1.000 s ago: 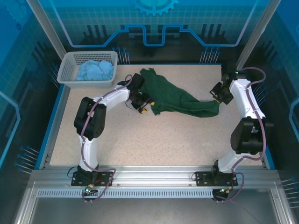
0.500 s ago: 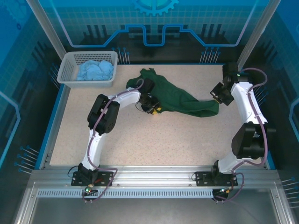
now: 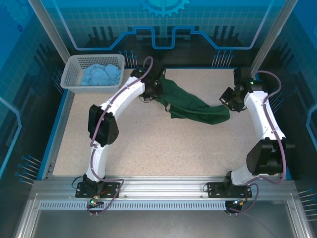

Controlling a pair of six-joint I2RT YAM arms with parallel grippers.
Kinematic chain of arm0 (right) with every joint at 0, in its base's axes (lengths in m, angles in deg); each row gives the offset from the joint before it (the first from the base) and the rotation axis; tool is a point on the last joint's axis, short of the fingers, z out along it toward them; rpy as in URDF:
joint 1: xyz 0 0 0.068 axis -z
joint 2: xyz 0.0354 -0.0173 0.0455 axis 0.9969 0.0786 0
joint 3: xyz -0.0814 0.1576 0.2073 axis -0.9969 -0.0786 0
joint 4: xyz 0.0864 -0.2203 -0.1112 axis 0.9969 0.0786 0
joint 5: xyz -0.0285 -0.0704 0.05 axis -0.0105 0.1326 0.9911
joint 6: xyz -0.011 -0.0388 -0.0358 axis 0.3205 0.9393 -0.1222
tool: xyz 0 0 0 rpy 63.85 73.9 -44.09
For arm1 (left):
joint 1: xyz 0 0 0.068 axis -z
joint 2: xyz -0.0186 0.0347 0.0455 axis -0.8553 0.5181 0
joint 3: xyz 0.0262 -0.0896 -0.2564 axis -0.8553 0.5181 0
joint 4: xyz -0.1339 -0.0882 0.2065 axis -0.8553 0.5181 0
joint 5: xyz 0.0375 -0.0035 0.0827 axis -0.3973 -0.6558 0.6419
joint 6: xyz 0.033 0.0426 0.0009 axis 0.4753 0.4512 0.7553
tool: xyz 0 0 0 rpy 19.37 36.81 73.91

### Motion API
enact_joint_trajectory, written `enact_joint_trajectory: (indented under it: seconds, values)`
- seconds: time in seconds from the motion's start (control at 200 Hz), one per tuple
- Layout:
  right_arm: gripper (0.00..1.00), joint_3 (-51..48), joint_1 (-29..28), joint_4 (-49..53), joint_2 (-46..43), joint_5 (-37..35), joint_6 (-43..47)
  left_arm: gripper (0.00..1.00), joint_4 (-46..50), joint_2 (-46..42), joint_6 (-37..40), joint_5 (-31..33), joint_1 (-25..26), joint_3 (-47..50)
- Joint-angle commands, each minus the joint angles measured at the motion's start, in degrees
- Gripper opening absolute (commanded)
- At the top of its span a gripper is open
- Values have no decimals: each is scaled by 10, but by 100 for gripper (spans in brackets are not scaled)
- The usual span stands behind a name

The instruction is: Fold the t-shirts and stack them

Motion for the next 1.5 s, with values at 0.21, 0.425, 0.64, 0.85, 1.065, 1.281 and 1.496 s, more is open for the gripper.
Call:
enact_joint_trajectory:
  seconds: [0.21,0.425,0.64,0.85,1.065,1.281,1.496]
  values:
    - [0,-91,-54,-33,-63,55,0,9,240,-139,153,223,131,82]
    - [0,-166,-70,-33,-80,41,-24,8,208,-67,207,182,212,65]
    - [0,-161,-66,11,-83,-2,-35,56,192,89,182,66,213,-112]
    - [0,-155,-63,24,-101,-17,-33,82,208,85,113,75,208,-76]
    - [1,-168,-65,4,-113,3,-23,76,63,-142,-64,-39,118,230]
    - [1,-192,-76,-28,-121,25,-13,64,-152,-318,-258,-216,23,561]
    - [3,-227,-86,-22,-141,29,4,60,-323,-329,-494,-261,71,670]
